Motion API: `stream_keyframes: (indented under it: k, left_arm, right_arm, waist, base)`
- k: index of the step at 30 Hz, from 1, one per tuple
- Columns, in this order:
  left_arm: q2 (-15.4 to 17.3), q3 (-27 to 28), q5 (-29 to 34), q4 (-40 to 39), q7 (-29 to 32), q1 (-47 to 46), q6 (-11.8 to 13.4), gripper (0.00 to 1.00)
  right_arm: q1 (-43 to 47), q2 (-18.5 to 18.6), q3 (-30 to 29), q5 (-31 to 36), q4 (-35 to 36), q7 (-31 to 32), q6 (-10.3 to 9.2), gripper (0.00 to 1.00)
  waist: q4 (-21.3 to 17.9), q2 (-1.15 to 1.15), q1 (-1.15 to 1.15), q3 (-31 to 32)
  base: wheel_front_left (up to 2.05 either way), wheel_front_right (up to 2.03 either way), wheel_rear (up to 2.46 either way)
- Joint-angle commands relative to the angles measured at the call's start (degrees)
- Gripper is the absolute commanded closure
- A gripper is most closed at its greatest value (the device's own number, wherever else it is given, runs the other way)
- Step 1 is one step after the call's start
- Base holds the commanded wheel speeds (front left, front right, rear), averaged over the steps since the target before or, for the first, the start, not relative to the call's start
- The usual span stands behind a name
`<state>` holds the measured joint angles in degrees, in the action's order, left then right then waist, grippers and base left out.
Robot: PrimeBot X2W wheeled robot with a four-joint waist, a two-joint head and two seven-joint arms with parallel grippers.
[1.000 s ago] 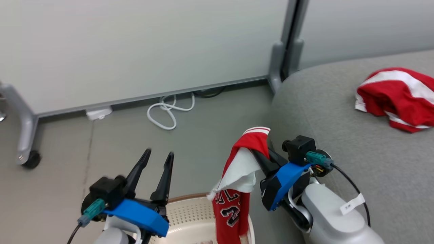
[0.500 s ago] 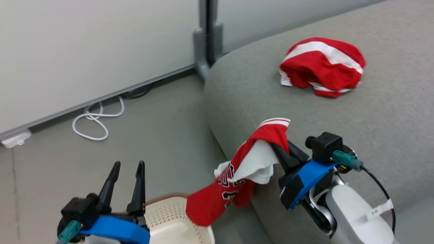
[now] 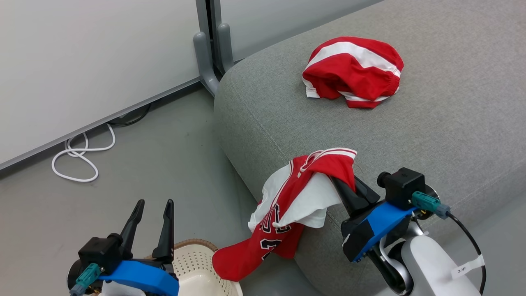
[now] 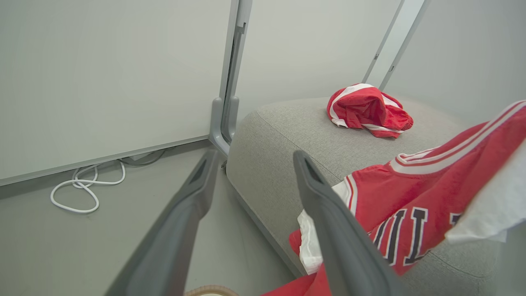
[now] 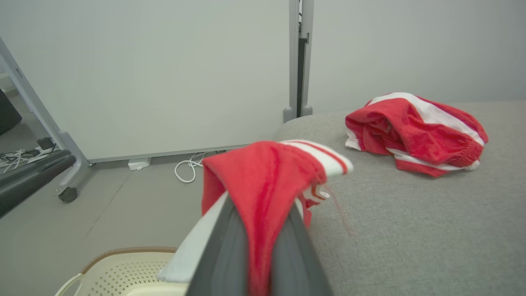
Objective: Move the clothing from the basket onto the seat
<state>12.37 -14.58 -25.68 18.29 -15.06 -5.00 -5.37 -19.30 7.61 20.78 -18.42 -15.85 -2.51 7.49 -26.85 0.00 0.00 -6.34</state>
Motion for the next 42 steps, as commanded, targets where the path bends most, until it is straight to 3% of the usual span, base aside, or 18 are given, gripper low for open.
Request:
stream_keyframes:
  k: [1,7,12,16,24,34,38,42]
  left_arm:
    - [0.0,-0.1,0.4,0.3,-0.2,-0.9,-0.2,0.00]
    - [0.1,-0.5,0.6,0.7,-0.1,-1.3,-0.3,0.00]
    - [0.5,-0.8,0.9,-0.1,0.0,-2.6,-0.2,0.00]
    - [1.1,-1.2,1.3,-1.5,0.5,-3.9,-0.3,0.00]
    - [3.7,-1.5,2.5,-6.3,3.2,-9.4,-0.4,0.00]
    - [7.3,-1.5,4.3,-13.7,5.9,-15.8,-0.6,0.00]
    - [8.0,-2.2,5.1,-16.2,6.7,-19.0,-0.9,0.00]
    - [8.2,-3.2,6.0,-18.1,7.1,-21.4,-1.1,0.00]
  right_arm:
    - [0.9,-0.4,-0.5,0.6,0.8,0.4,0.01,1.00]
    - [0.7,-0.9,-1.4,1.0,2.1,1.1,0.02,1.00]
    - [-4.2,1.7,-3.4,2.2,4.2,3.1,0.01,1.00]
    - [-11.0,6.2,-6.2,1.3,6.9,6.2,0.01,1.00]
    - [-29.4,17.2,-17.4,-1.9,9.7,14.4,0.01,1.00]
    - [-50.5,25.1,-30.4,-1.7,1.6,16.7,0.01,1.00]
    - [-54.0,25.7,-35.0,0.1,-3.7,15.5,0.01,1.00]
    - [-51.5,24.2,-36.8,1.3,-9.2,13.9,0.01,1.00]
  waist:
    - [0.0,0.00,0.00,0.0]
    - [1.1,0.00,0.00,-0.9]
    - [2.6,0.00,0.00,-3.2]
    - [4.0,0.00,0.00,-6.6]
    - [7.0,0.00,0.00,-17.0]
    - [9.5,0.00,0.00,-29.4]
    - [10.7,0.00,0.00,-33.6]
    - [11.7,0.00,0.00,-36.9]
  base:
    - [0.00,0.00,0.00]
    - [0.00,0.00,0.00]
    - [0.00,0.00,0.00]
    - [0.00,0.00,0.00]
    - [0.00,0.00,0.00]
    - [0.00,0.00,0.00]
    - [0.00,0.00,0.00]
    - [0.00,0.00,0.00]
